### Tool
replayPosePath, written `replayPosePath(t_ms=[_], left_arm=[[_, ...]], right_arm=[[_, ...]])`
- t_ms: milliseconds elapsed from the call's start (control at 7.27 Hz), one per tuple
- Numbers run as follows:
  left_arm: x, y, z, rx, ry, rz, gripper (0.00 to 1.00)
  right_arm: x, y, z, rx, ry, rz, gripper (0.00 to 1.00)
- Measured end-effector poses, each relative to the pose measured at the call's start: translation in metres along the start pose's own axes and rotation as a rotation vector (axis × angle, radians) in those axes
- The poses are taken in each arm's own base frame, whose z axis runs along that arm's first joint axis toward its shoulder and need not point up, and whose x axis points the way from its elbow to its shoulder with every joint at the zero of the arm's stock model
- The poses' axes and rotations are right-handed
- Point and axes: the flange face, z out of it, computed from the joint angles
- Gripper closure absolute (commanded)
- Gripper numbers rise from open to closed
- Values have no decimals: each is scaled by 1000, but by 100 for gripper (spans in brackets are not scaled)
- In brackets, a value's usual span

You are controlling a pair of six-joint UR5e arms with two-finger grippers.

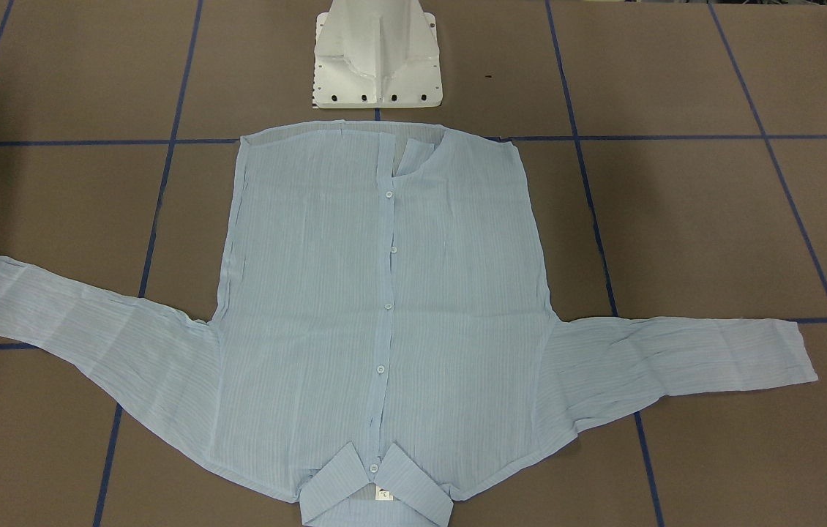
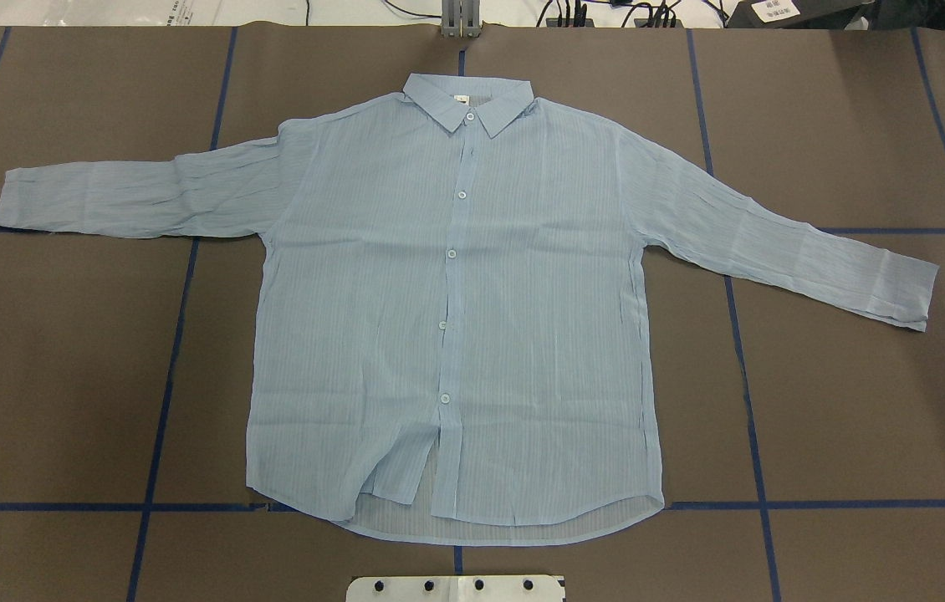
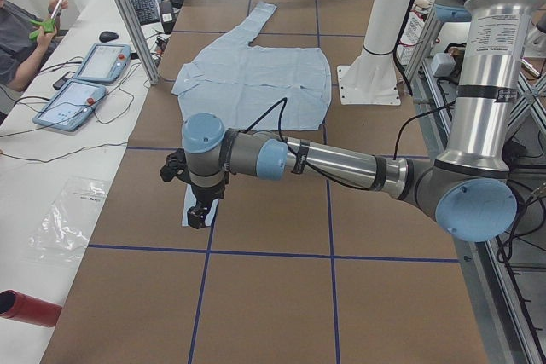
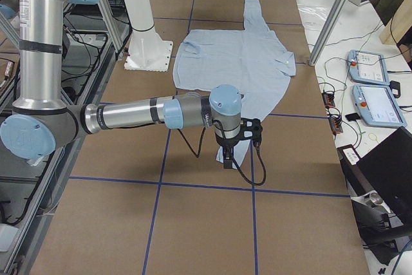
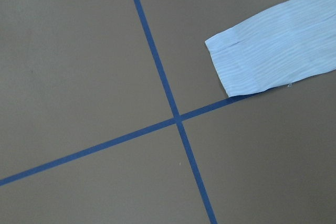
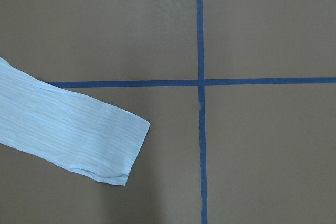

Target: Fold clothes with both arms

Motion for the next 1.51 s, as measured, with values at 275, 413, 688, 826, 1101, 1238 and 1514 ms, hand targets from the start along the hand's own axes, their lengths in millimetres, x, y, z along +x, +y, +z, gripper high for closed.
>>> replayPosePath(t_ms=[275, 413, 688, 826, 1101, 1238, 1514], left_arm=[[7, -4, -4, 13, 17, 13, 1], [10, -6, -6, 26, 19, 29, 1], [10, 4, -1, 70, 47, 65, 1], [9, 10, 4, 80, 62, 71, 1], [7, 16, 9, 84, 76, 73, 1], [6, 17, 10, 85, 77, 73, 1], [7, 17, 9, 86, 78, 73, 1]], right_arm=[[8, -7, 36, 29, -58, -83, 0], [11, -8, 59, 39, -79, -124, 0], [-8, -8, 91, 72, -114, -167, 0], [-27, -8, 108, 76, -113, -165, 0], [-64, -1, 142, 65, -97, -125, 0], [-75, 5, 155, 56, -95, -108, 0], [-83, 16, 181, 17, -90, -111, 1]])
